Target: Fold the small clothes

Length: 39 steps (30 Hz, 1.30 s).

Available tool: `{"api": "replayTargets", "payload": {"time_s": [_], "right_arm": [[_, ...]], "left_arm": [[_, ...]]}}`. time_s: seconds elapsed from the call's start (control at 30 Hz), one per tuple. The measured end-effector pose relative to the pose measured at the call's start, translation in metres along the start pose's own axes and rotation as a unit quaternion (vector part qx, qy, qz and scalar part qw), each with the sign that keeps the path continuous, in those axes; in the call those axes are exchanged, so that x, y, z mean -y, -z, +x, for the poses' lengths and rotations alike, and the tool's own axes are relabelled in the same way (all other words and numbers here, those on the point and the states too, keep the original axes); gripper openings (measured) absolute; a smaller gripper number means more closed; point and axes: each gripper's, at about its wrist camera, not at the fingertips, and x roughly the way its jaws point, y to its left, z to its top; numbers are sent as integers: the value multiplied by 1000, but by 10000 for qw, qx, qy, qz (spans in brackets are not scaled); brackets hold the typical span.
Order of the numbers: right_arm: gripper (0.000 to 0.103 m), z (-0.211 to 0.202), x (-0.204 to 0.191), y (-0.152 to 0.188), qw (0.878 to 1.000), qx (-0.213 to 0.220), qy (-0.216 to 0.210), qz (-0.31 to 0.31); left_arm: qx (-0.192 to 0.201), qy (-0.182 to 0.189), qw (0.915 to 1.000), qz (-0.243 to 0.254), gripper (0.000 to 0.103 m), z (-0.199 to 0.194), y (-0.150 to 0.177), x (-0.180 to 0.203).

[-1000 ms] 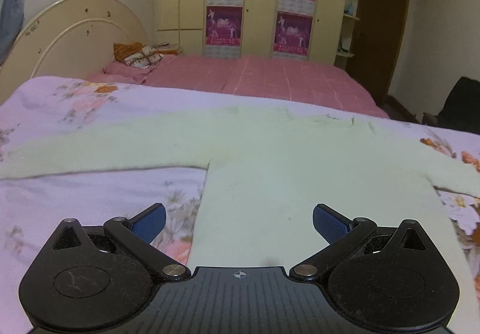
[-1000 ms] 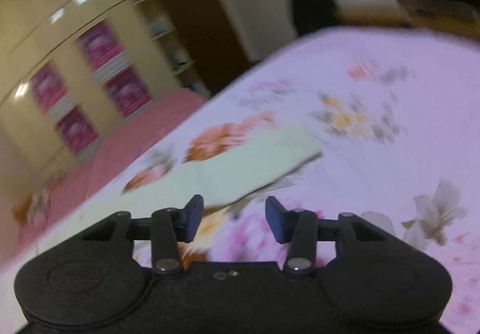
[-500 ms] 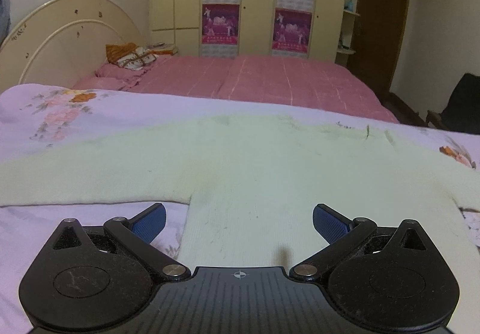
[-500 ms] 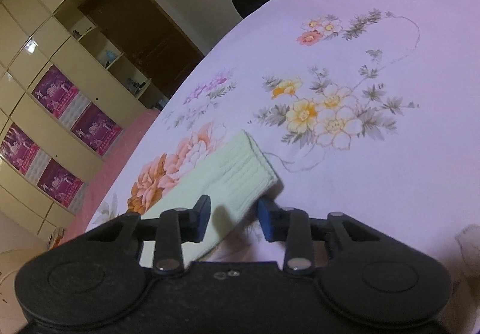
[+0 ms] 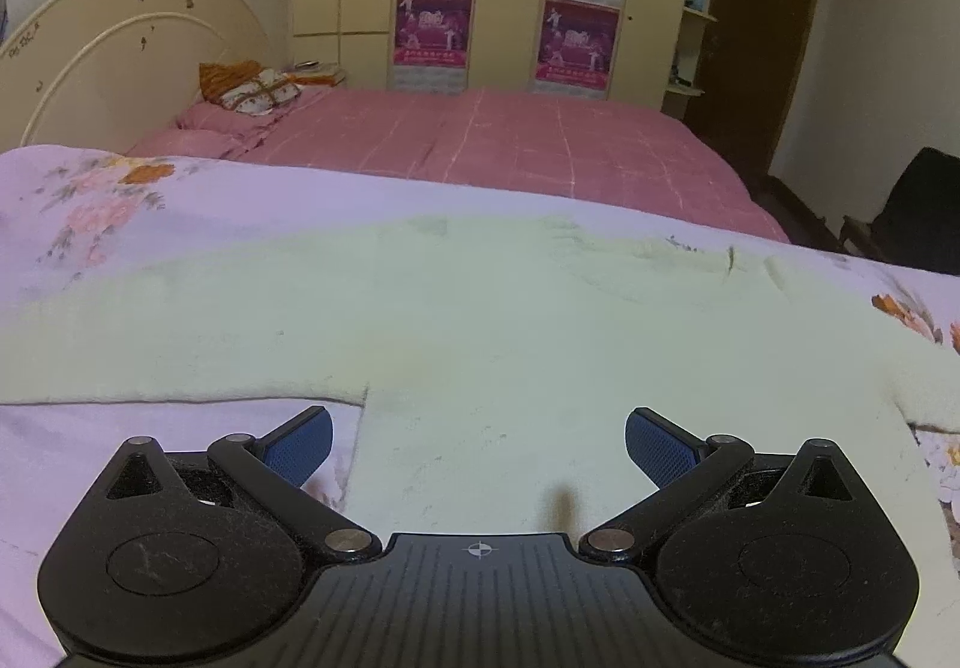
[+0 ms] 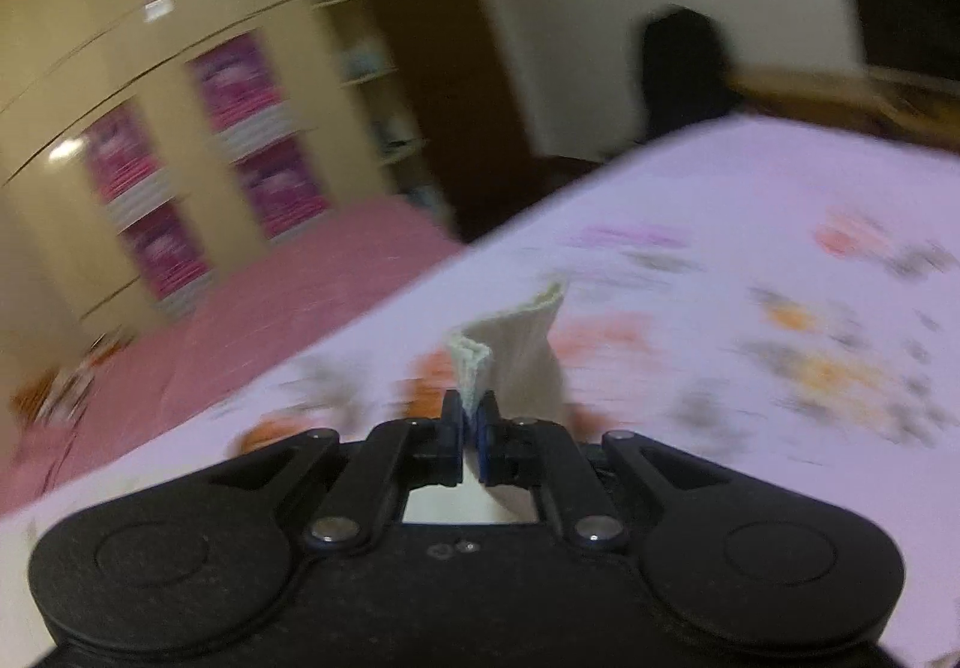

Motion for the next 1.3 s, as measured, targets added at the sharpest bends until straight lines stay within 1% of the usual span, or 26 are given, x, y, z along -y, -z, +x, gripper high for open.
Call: {"api": "replayTargets", "payload": {"time_s": [0.07,0.13,0.27,0.43,0.5,0.57,0.6,0.63,0.7,0.77,0.8,0.83,0.87,0.9,0.93,0.97,1.03,1.1,1.17,1.2,1.23,1.27,1.3], "right_arm": [[5,1,-38,4,9987,-41,-321,-390],[5,1,-77,12,9948,-125,-699,-723],[5,9,-148,35,9833,-398,-1309,-1205],[5,13,-211,70,9646,-715,-1814,-1776],[5,17,-232,88,9568,-886,-1911,-2005],[8,24,-244,102,9497,-1132,-1958,-2165],[16,29,-248,108,9456,-1355,-1962,-2212],[19,31,-247,110,9449,-1448,-1913,-2225],[23,21,-237,106,9504,-1240,-1894,-2133],[23,5,-218,96,9602,-1029,-1934,-1735],[23,-2,-203,89,9661,-957,-1886,-1479],[25,-7,-192,85,9703,-910,-1817,-1312],[25,-12,-180,81,9741,-872,-1728,-1168],[25,-15,-165,77,9777,-855,-1623,-1021],[24,-18,-155,73,9798,-871,-1550,-910],[24,-18,-147,71,9814,-897,-1482,-829],[24,-24,-129,67,9845,-888,-1348,-689],[24,-28,-113,69,9863,-873,-1244,-638],[25,-28,-103,71,9878,-883,-1142,-582],[25,-28,-101,72,9887,-889,-1077,-553],[25,-30,-96,75,9893,-901,-1026,-517],[25,-29,-95,80,9898,-916,-982,-480],[25,-28,-94,84,9903,-938,-932,-434]], "left_arm": [[-8,1,10000,-3,103,-2,-1,-2],[-3,10,10000,-8,103,-6,0,-5],[-64,-89,9999,-34,103,-11,2,-17],[-114,-136,9998,-63,103,-17,4,-31],[-83,-61,9999,-100,103,-18,3,-31],[-90,74,9997,-206,103,-16,-1,-28],[-97,198,9994,-270,103,-15,-3,-26],[-92,359,9987,-342,103,-13,-6,-22],[-82,670,9968,-426,103,-6,-12,-8],[-156,1130,9925,-450,102,6,-18,11],[-174,1329,9898,-478,102,13,-21,24],[-205,1497,9874,-470,95,20,-22,36],[-284,1647,9849,-445,69,28,-24,49],[-456,1778,9820,-441,60,39,-25,61],[-608,1937,9778,-523,57,50,-26,72],[-711,2012,9752,-584,57,59,-26,80],[-944,2046,9726,-576,57,79,-25,98],[-1176,2116,9679,-675,57,98,-24,109],[-1236,2127,9665,-727,57,109,-22,120],[-1220,2164,9657,-757,52,111,-22,125],[-1267,2209,9639,-775,23,116,-23,128],[-1382,2233,9614,-823,3,120,-22,131],[-1442,2280,9584,-927,3,124,-22,130]]}}
